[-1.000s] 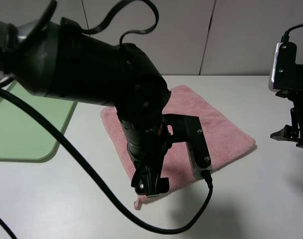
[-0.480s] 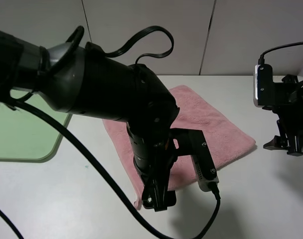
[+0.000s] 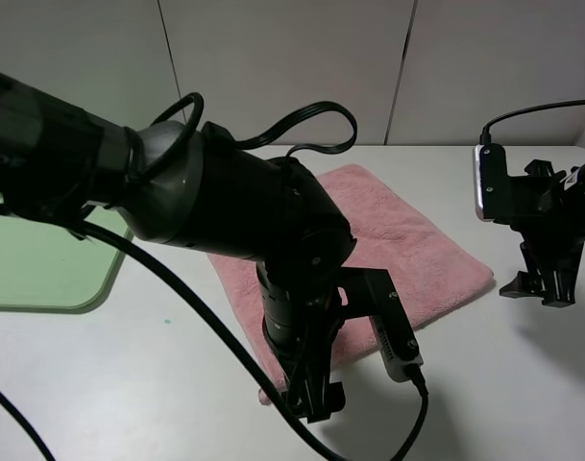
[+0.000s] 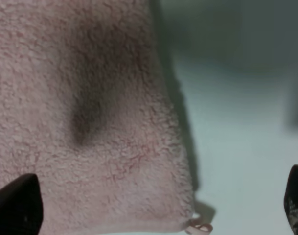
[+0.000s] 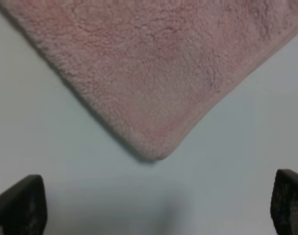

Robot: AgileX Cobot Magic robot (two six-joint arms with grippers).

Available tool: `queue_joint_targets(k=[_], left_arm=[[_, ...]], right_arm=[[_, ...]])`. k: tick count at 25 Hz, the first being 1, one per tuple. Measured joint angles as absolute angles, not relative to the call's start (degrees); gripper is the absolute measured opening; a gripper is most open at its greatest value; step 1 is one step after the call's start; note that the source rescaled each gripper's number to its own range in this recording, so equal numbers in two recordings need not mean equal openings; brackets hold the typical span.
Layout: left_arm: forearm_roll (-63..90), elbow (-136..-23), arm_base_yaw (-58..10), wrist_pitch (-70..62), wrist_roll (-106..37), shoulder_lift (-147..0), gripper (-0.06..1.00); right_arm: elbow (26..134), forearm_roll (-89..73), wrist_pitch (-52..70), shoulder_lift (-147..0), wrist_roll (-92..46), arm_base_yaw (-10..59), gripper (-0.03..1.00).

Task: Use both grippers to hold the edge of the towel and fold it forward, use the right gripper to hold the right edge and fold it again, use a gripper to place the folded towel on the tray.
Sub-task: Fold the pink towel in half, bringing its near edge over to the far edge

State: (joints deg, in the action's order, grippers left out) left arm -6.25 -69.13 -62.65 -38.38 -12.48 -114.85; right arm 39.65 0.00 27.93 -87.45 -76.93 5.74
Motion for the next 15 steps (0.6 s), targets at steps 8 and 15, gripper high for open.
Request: queue_joint_targets(k=[8,15], left_arm=[[-6.25,-69.13,-62.65,-38.51,-10.23,-115.44,0.97],[-6.32,-69.13,-62.65,-38.7,-10.06,-115.61,0.96]], right_arm=[[39.65,0.0,27.15,-87.45,-76.96,5.74,1.0],[39.65,0.0,25.86,-87.45,-76.96,5.74,1.0]])
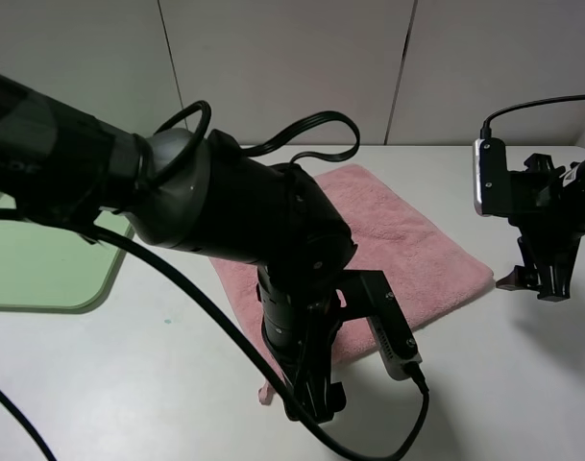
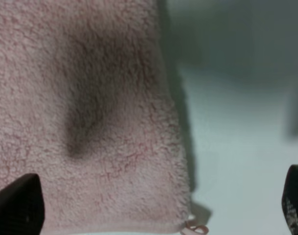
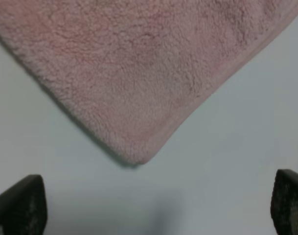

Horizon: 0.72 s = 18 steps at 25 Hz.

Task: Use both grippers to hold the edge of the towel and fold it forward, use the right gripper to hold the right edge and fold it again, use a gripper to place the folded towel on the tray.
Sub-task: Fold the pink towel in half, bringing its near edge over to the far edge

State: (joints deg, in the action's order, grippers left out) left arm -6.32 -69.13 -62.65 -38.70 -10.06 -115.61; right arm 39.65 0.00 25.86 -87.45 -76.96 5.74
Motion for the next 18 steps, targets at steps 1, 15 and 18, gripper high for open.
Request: queue_joint_targets(k=[1,15,18], left_arm=[[-6.46,-69.13,-62.65,-38.95,-10.06,-115.73,0.96],[-7.94,-69.13,-62.65,-39.98,-10.04,-120.07,0.95],[-7.94,-69.13,-62.65,-39.98,-10.04,-120.07,0.95]], right_arm=[[39.65,0.0,25.78,-87.45,-76.96,5.74,1.0],[39.65,0.0,25.08,-89.04,-77.06,5.74,1.0],[39.65,0.0,25.02,-90.87,-78.32,5.74,1.0]])
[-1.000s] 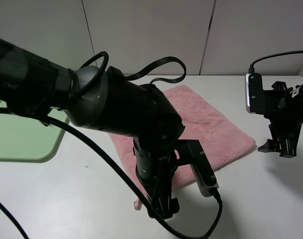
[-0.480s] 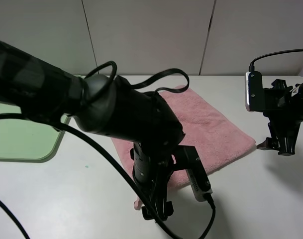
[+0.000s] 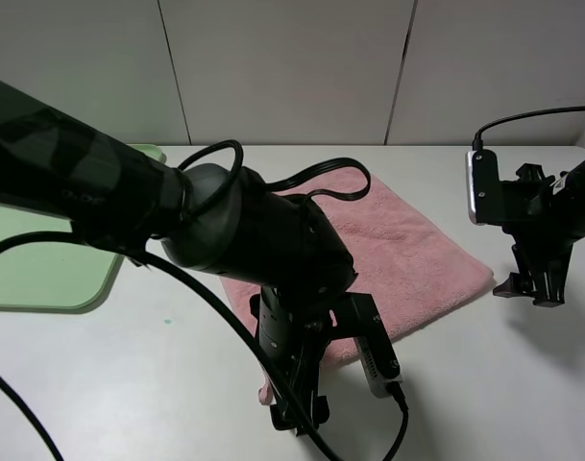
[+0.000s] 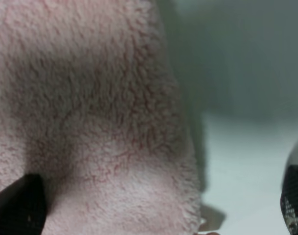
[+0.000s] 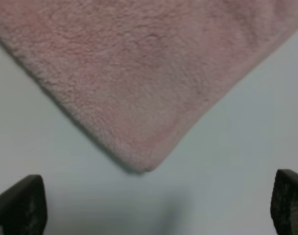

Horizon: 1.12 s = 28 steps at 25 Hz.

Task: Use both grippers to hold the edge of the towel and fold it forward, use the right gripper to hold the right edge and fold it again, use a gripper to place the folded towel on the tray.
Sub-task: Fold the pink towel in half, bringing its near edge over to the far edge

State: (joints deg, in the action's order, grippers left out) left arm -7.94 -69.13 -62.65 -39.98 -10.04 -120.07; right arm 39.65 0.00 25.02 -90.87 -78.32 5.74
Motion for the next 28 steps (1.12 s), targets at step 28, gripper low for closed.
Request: queue_joint_targets(k=[28], left_arm=[[-6.16,-69.13,-62.65,-39.57,-9.42,-120.07,0.95]], right_arm=[[40.02,0.0,18.84,-103.31,-85.59,5.74,1.0]])
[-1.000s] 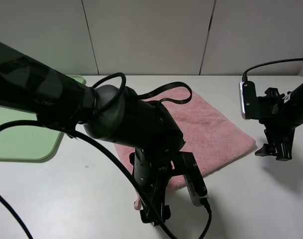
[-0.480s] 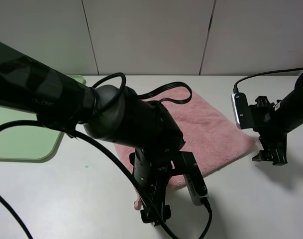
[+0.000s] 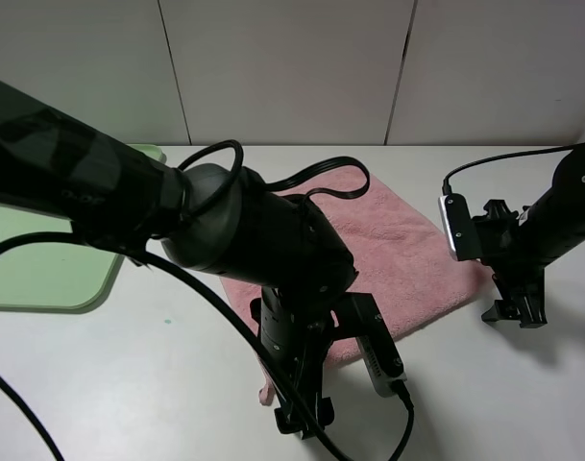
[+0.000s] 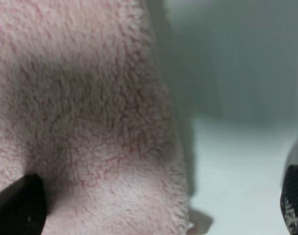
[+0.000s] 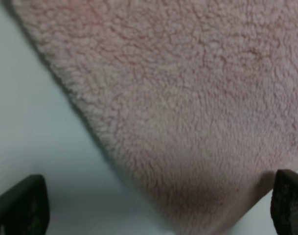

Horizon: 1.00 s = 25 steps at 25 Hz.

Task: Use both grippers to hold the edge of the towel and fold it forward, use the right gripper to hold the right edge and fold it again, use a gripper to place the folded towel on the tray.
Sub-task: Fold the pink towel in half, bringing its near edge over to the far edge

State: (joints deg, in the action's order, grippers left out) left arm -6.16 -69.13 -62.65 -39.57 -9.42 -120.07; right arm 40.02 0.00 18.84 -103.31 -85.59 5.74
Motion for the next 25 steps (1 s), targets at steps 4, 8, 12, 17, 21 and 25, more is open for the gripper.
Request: queue_joint_targets(k=[4,8,12,17,21,25], left_arm=[[-6.03,-69.13,-62.65,-39.57,-9.42,-120.07,0.95],[-6.03,-69.13,-62.65,-39.57,-9.42,-120.07,0.95],[-5.59,-69.13,-62.65,-39.57,-9.42,-120.07,0.93],[-5.41,-69.13,-62.65,-39.68,-9.42,-120.07,0.89],[-5.41,-69.13,-62.65,-39.74,-8.97,-120.07,0.87],[-5.41,-69.13,-62.65,-39.74,-8.55,-120.07,0.82]], right_arm=[[40.33,0.0,18.98,-103.88,-85.59,5.74,1.0],[40.46,0.0,18.98,-104.41,-85.59,5.74,1.0],[40.46,0.0,18.51,-104.41,-85.59,5.74,0.96],[40.46,-0.33,16.95,-104.6,-85.59,5.74,0.83],[40.46,-0.38,16.28,-104.71,-85.59,5.74,0.76],[40.46,-0.43,15.18,-104.79,-85.59,5.74,0.68]])
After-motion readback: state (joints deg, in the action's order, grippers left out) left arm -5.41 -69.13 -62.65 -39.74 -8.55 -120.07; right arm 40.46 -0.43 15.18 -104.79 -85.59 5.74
